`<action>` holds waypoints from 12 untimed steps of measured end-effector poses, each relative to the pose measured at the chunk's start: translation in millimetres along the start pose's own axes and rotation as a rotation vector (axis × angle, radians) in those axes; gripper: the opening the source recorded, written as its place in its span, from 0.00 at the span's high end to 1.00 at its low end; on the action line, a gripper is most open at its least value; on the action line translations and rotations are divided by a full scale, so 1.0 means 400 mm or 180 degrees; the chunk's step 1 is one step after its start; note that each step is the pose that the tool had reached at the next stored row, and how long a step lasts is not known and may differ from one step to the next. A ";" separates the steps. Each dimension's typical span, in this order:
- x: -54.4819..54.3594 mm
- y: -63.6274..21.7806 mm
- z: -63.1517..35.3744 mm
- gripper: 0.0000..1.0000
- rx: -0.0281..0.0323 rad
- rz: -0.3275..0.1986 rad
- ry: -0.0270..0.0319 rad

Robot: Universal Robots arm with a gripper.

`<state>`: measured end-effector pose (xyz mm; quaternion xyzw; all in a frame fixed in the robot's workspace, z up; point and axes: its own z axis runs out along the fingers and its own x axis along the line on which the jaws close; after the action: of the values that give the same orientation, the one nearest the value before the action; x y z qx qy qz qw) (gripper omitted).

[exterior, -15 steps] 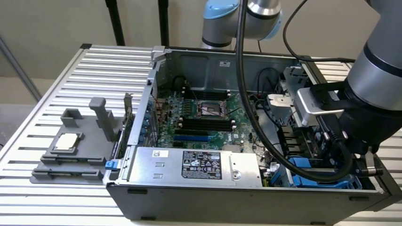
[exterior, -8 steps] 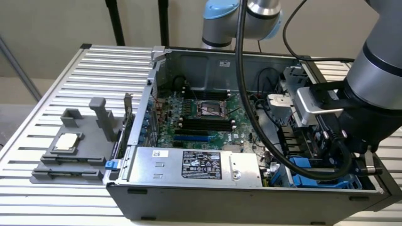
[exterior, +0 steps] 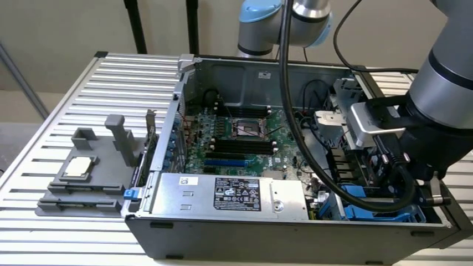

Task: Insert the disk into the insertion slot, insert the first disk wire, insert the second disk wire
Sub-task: 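Insert the first disk wire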

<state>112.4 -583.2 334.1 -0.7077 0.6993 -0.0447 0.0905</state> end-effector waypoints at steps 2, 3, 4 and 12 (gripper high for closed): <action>0.000 0.001 0.003 0.82 0.0000 0.0000 0.0000; 0.000 0.001 0.006 0.82 0.0000 0.0000 0.0001; 0.001 0.001 0.008 0.82 0.0000 0.0000 0.0000; 0.001 0.003 0.017 0.82 0.0000 0.0000 0.0000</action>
<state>112.5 -583.2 327.3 -0.7077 0.6993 -0.0447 0.0904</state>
